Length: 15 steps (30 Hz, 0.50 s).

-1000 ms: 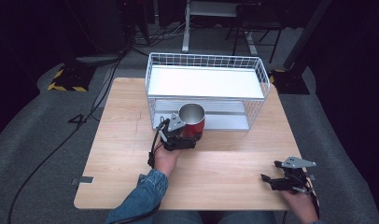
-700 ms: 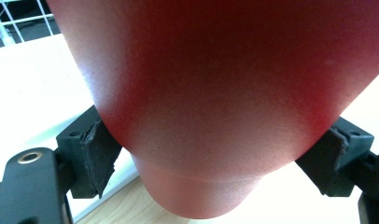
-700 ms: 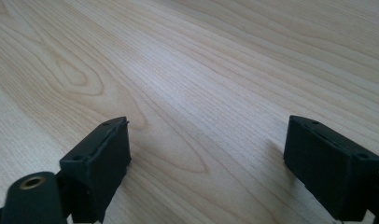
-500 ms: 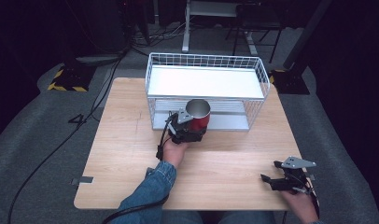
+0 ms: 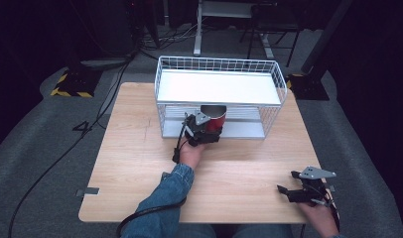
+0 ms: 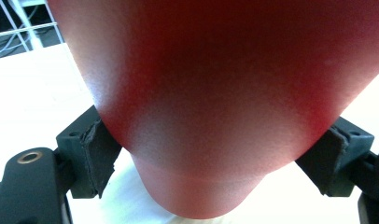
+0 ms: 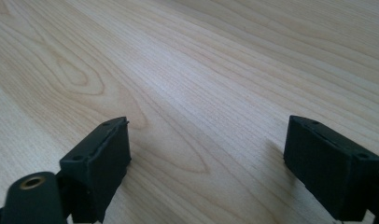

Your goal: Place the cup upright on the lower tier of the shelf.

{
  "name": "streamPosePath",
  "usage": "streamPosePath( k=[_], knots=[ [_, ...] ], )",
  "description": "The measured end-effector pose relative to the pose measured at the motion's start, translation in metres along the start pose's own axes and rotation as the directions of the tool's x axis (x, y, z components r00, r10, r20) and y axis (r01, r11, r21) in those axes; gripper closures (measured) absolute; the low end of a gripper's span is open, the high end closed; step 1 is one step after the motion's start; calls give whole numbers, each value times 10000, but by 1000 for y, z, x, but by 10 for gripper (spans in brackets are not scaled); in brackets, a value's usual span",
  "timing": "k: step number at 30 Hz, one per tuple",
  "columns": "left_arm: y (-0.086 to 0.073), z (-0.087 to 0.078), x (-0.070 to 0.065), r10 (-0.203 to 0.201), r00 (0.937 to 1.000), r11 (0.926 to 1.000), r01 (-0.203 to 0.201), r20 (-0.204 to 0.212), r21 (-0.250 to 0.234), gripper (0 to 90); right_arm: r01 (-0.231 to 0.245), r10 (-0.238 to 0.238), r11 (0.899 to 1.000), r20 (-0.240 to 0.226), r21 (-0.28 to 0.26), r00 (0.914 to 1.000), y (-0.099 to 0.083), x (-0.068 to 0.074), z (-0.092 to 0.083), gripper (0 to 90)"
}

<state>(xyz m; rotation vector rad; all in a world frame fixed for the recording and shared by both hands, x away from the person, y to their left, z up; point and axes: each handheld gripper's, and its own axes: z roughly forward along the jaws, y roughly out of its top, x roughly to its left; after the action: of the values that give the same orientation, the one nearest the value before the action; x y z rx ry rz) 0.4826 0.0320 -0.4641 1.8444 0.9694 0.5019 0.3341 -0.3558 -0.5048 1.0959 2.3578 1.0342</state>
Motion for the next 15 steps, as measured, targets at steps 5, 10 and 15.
streamPosePath(
  k=[5,10,15],
  knots=[
    [-1,11,2,-142,9996,9999,140,-252,-92,166,16,-16,10000,-31,1,10000,0,0,0,147],
    [0,20,6,-236,9989,9997,233,-400,-69,167,24,-24,10000,-49,4,10000,0,0,0,147],
    [2,29,9,-291,9980,9996,286,-553,-85,167,24,-24,10000,-51,5,10000,0,0,0,147]
  ],
)
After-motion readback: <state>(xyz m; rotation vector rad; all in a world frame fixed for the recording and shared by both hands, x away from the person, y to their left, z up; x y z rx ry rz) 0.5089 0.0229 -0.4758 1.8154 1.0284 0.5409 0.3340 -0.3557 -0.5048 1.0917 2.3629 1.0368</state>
